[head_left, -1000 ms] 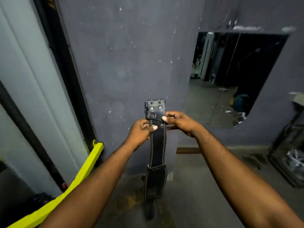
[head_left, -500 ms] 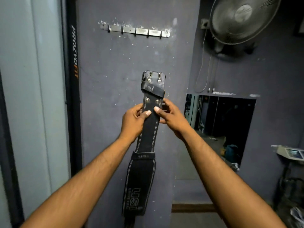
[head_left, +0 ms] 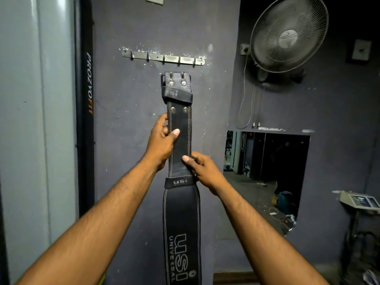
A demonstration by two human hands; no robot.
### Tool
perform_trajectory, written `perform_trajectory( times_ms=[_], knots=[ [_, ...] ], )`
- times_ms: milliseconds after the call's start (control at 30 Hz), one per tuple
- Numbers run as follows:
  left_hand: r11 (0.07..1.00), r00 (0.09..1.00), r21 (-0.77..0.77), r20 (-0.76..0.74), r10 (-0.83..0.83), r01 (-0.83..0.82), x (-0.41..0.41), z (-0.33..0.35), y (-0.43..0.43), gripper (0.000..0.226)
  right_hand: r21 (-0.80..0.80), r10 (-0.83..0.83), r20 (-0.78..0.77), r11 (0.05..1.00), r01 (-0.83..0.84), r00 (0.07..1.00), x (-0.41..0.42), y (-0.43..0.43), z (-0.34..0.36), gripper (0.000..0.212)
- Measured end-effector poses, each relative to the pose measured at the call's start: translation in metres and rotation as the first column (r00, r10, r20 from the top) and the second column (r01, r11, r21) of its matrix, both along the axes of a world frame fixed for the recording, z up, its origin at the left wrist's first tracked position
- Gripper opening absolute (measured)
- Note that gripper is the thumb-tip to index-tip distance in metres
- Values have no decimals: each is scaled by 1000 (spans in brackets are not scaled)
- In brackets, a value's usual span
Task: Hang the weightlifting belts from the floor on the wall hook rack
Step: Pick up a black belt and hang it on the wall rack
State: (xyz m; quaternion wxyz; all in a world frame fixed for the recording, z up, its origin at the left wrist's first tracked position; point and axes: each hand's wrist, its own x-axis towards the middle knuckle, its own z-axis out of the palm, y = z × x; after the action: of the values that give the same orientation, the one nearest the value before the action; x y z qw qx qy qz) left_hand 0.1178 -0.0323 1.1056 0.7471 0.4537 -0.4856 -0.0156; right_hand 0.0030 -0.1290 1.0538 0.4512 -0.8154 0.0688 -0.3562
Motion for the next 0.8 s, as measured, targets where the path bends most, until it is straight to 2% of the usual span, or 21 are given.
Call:
perform_trajectory(
  times_ms=[67,200,233,333,400,533,600,667,800],
  knots=[
    [998,998,-35,-15,61,-62,0,0,-4,42,49,62,-11,997,-62,998,-1,1,1,17],
    [987,990,-78,-10,140,-140,-1,9,-12,39,150,150,-25,978,-145,988,2,1,-4,32],
    [985,989,-80,-7,151,-151,-2,11,-13,39,154,131,-21,980,-127,991,4,2,-6,31],
    [982,985,-75,-14,172,-173,-4,17,-18,42,48,-79,77,996,75,994,15,4,-12,28],
    [981,983,-72,-17,180,-181,-3,19,-21,44,61,-120,112,992,114,986,16,6,-13,28],
    [977,980,-70,-15,200,-200,-5,23,-21,43,245,41,75,968,-58,996,9,5,-11,39],
    [977,979,-73,-8,203,-203,-5,26,-20,43,293,118,-5,950,-111,993,3,2,-18,44],
    [976,978,-74,8,207,-206,-3,32,-18,42,262,148,-71,957,-125,986,-1,1,-29,35],
    [976,977,-59,39,211,-209,-4,40,-17,42,270,93,21,958,-96,995,1,2,-36,25]
  ],
)
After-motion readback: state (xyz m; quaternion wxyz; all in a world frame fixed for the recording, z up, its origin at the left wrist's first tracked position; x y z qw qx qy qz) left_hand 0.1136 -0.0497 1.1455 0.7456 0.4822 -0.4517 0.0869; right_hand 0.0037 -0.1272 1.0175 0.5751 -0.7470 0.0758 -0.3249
